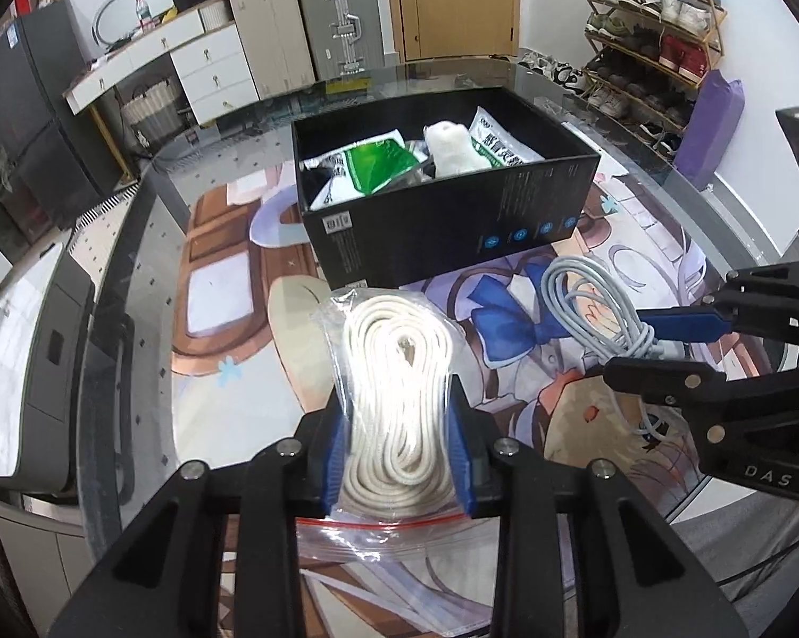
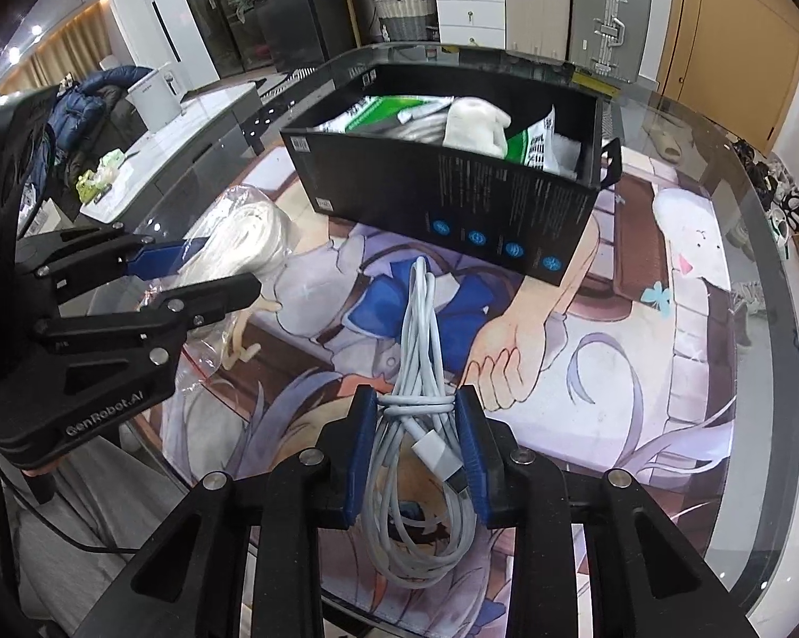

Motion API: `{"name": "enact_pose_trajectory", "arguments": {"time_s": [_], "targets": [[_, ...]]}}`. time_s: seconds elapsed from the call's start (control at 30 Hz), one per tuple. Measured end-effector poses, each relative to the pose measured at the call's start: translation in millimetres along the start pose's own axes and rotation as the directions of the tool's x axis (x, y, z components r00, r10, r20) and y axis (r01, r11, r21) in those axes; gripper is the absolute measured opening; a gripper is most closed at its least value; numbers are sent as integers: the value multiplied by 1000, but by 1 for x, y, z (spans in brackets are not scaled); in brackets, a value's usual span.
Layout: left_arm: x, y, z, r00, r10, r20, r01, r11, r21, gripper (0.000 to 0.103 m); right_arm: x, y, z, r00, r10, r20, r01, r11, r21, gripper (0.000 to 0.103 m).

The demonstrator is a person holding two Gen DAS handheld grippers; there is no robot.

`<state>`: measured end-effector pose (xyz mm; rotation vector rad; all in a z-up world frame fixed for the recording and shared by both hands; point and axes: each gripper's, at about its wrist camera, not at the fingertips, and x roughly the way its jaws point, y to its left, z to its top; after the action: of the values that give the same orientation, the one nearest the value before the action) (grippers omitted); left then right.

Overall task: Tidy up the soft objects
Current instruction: 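Lift the rope bag and cable coil and carry them toward the black box, then lower both items into the black box and open both grippers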

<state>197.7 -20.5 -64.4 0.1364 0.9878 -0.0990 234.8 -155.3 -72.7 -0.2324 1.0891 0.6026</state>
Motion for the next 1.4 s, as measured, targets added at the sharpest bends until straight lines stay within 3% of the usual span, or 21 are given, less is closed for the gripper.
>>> {"name": "enact_pose_trajectory", "arguments": {"time_s": [0.13,0.4,0.77,1.07,1.17,1.4], "targets": [[-11,-2,5,999,-27,26,27,1000,-8,31,-11,3,4,999,10,36,-10,1000,1,30],[-35,-5,22,994,-11,109,11,1000,5,31,-45,12,18,990,17,139,-16,1000,-11,30],[-55,8,73,974,3,227,14,997,-73,31,-84,13,62,957,-27,289,27,1000,3,30],[-44,14,103,946,53,320,-29,996,-79,31,-76,-16,95,937,-78,340,51,995,88,30],[-33,16,108,947,50,317,-25,996,-82,31,-62,-32,107,935,-97,342,58,991,123,30],[9,19,117,968,62,241,-34,992,-120,31,-28,-55,124,926,-117,359,65,986,154,30]]}}
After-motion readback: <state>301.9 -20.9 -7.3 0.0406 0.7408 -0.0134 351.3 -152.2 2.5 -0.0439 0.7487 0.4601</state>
